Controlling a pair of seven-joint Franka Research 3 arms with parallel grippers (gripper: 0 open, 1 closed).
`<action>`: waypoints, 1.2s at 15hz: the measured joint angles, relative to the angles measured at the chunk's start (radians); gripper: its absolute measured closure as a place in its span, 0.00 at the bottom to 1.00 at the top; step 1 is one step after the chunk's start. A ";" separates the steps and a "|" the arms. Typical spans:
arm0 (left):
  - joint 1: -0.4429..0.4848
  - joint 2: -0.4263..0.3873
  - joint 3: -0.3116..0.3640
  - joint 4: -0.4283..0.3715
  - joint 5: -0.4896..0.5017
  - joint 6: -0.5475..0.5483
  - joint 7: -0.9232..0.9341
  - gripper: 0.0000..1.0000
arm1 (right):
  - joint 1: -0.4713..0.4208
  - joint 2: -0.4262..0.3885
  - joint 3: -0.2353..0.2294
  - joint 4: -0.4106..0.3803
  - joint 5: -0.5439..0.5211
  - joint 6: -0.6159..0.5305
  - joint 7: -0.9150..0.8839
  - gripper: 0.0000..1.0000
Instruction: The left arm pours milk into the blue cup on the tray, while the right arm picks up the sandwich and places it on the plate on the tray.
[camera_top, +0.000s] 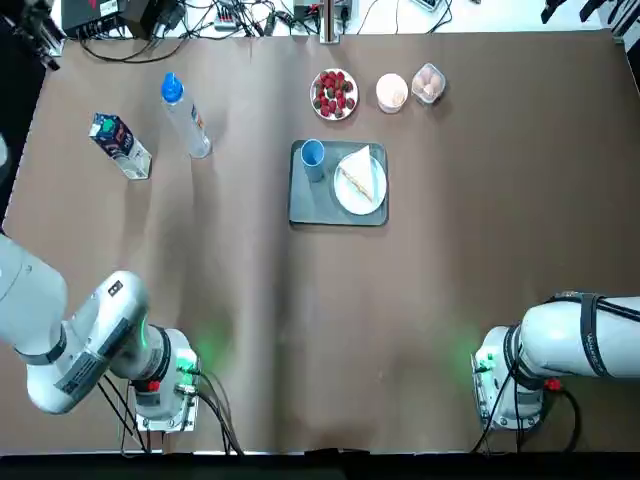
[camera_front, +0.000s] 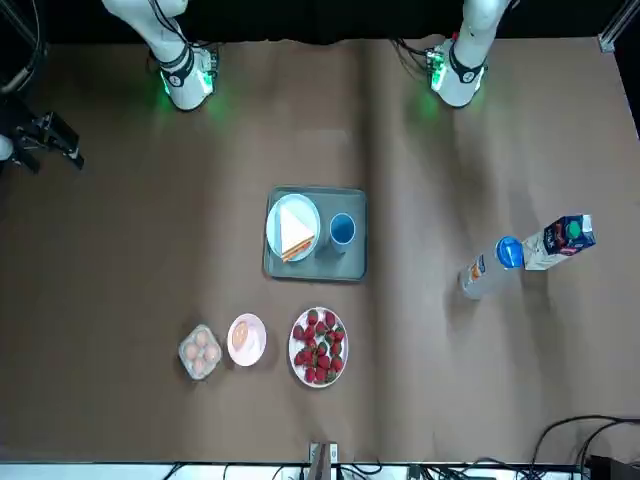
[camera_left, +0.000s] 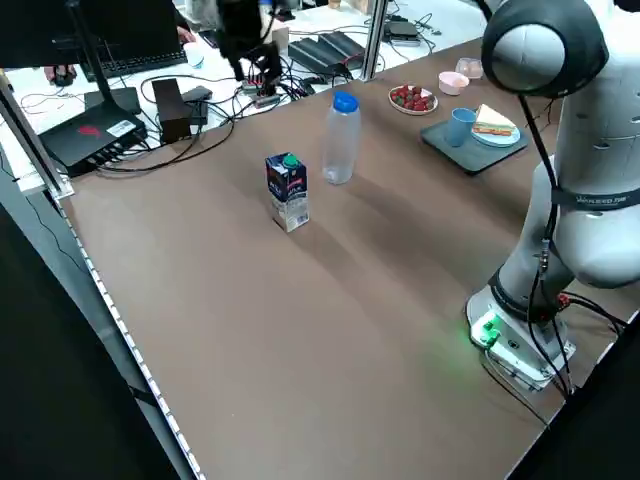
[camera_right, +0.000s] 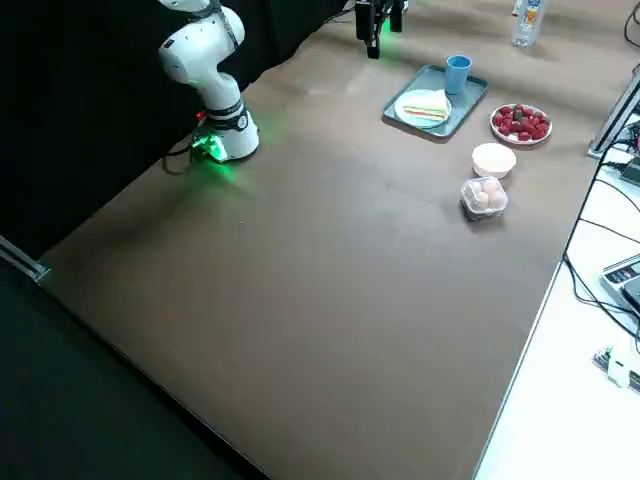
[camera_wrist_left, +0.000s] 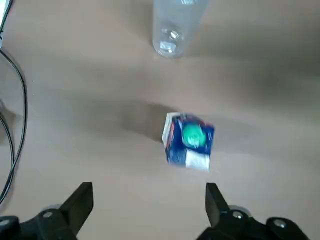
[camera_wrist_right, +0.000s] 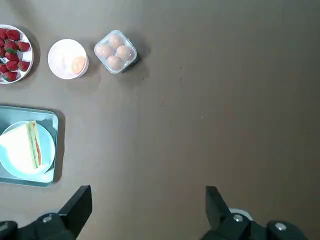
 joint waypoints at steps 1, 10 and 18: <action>-0.036 -0.004 0.000 -0.005 0.027 0.000 -0.074 0.01 | 0.000 0.000 0.000 0.000 0.000 0.000 0.000 0.00; -0.373 -0.008 0.001 -0.030 0.156 -0.042 -0.662 0.01 | 0.000 0.000 0.000 0.000 0.000 0.000 0.000 0.00; -0.579 -0.046 0.000 -0.031 0.241 -0.116 -1.086 0.01 | 0.000 0.000 0.000 0.000 0.000 0.000 0.000 0.00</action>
